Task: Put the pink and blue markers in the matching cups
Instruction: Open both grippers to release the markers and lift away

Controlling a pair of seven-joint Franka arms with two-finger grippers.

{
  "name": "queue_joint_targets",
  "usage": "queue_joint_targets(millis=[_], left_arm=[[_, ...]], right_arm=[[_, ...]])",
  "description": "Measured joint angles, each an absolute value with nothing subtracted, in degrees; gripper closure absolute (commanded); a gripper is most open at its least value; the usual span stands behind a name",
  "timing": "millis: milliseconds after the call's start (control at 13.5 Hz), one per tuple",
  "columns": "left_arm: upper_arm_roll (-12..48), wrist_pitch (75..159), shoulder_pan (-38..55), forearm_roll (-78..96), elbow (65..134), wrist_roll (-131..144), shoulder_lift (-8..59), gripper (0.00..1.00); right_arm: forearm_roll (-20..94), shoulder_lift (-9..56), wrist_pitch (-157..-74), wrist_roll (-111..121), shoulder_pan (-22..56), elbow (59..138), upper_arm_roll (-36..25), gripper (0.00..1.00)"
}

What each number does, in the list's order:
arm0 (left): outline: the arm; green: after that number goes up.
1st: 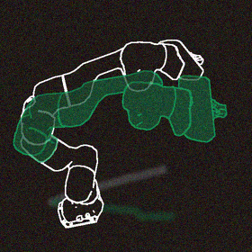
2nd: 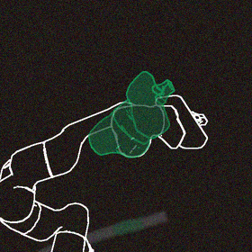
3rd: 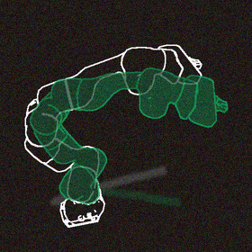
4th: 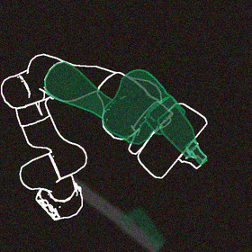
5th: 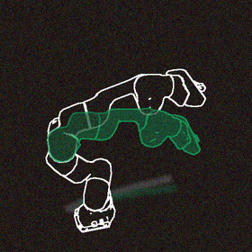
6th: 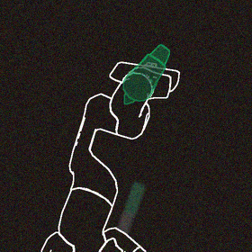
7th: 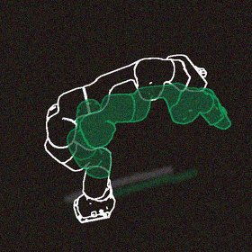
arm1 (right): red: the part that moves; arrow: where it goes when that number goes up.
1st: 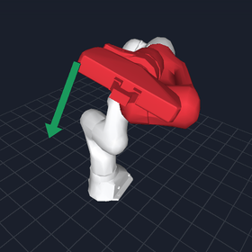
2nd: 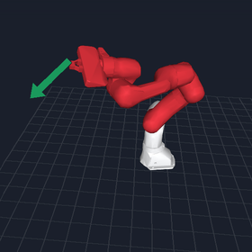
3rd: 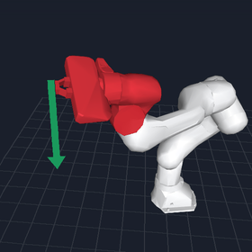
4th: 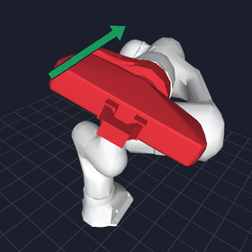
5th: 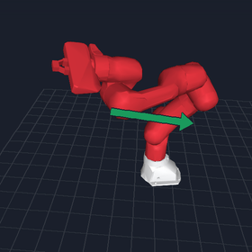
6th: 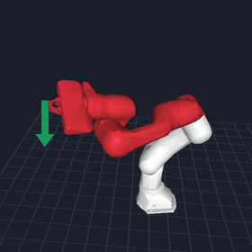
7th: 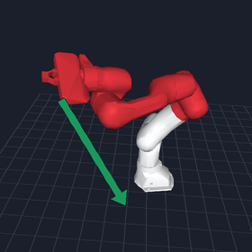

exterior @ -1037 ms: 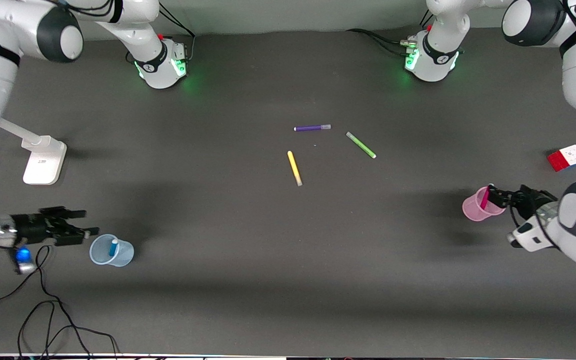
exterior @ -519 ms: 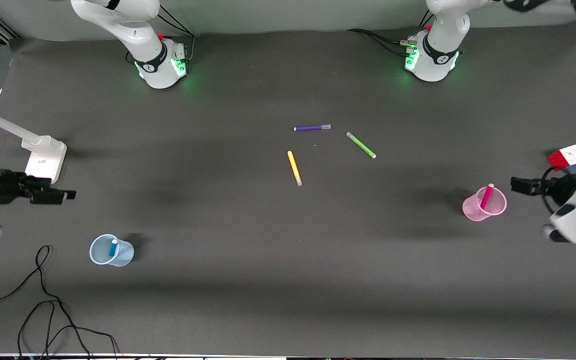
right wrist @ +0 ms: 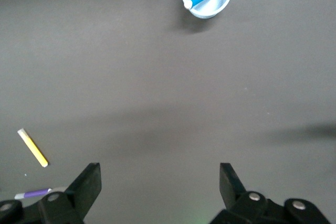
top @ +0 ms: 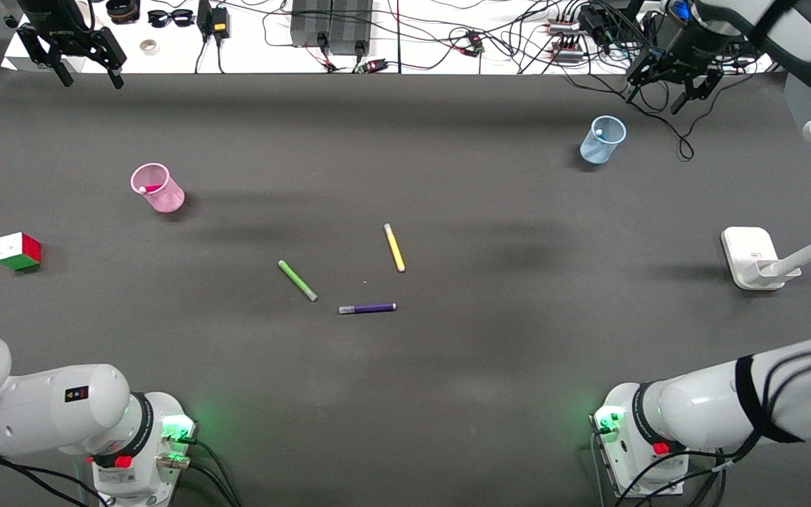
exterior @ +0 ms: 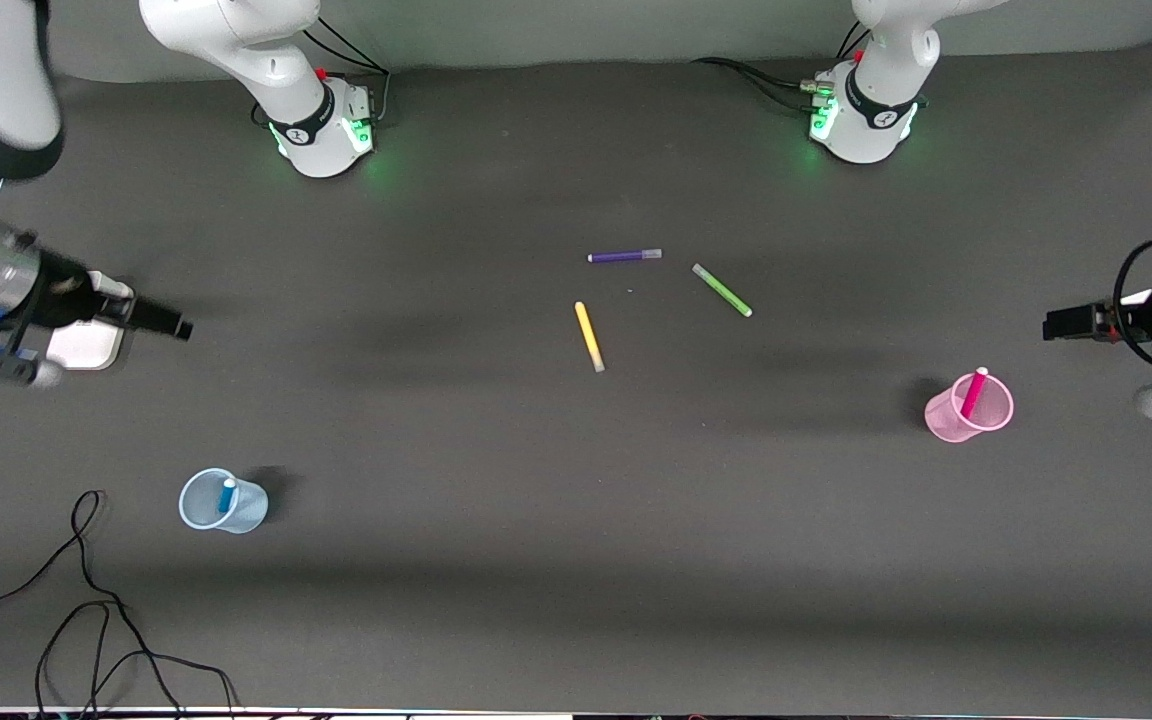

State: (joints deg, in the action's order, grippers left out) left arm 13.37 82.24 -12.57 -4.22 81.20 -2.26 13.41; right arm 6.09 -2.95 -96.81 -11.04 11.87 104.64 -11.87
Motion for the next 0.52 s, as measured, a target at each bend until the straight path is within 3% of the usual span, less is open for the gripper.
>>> queue_joint_targets(millis=[148, 296, 519], left_arm=[[12.78, 87.24, -12.21, -2.66, 87.84, -2.26, 8.5, 0.0], [7.66, 90.2, -7.5, -1.89, 92.65, -2.29, 4.53, 0.0], [2.34, 91.28, -1.93, -0.14, 94.8, -2.29, 1.45, 0.0]], right_arm=[[4.21, -7.36, -94.65, -9.55, 9.45, 105.86, -9.93, 0.0], [3.32, -10.23, -92.22, -6.38, 1.74, 105.48, -3.16, 0.0], [3.32, -10.8, -92.0, -4.33, -1.9, 104.81, 0.81, 0.0]])
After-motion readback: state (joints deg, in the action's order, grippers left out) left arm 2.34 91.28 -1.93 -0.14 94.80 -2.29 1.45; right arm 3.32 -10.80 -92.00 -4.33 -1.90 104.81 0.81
